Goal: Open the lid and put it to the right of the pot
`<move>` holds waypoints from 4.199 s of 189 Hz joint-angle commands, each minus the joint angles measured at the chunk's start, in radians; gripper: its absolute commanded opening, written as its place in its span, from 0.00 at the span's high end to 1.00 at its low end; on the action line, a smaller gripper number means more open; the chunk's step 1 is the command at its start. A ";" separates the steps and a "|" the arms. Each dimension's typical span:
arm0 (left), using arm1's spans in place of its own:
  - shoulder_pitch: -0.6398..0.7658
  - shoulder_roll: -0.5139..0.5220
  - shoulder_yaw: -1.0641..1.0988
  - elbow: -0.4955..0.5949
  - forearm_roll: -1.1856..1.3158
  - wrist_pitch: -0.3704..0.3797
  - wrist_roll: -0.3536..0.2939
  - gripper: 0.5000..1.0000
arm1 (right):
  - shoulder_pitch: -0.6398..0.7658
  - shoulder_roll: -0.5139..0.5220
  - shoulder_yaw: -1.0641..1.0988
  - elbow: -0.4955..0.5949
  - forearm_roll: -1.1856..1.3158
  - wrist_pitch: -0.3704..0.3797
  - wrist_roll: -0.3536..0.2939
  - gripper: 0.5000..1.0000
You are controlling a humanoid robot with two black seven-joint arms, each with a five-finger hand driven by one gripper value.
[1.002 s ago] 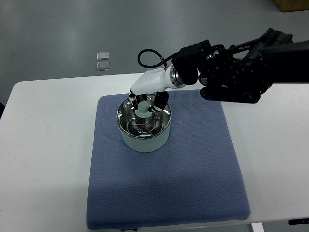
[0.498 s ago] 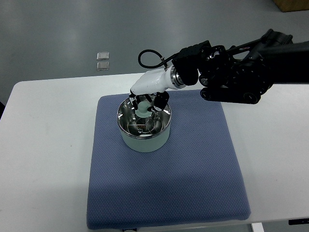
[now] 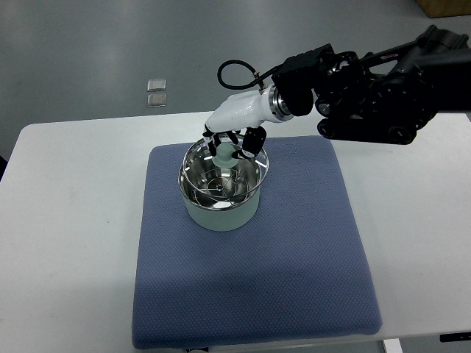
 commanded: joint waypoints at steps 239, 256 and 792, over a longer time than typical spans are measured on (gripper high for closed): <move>0.000 0.000 0.000 0.000 0.000 0.001 0.000 0.00 | -0.294 -0.367 0.028 0.081 -0.167 -0.085 0.026 1.00; 0.000 0.000 0.000 0.000 0.000 0.000 0.000 0.00 | -0.314 -0.342 0.045 0.075 -0.166 -0.093 0.025 1.00; 0.000 0.000 0.000 0.000 0.000 0.000 0.000 0.00 | -1.241 -0.027 1.775 -0.273 0.318 0.186 -0.049 0.25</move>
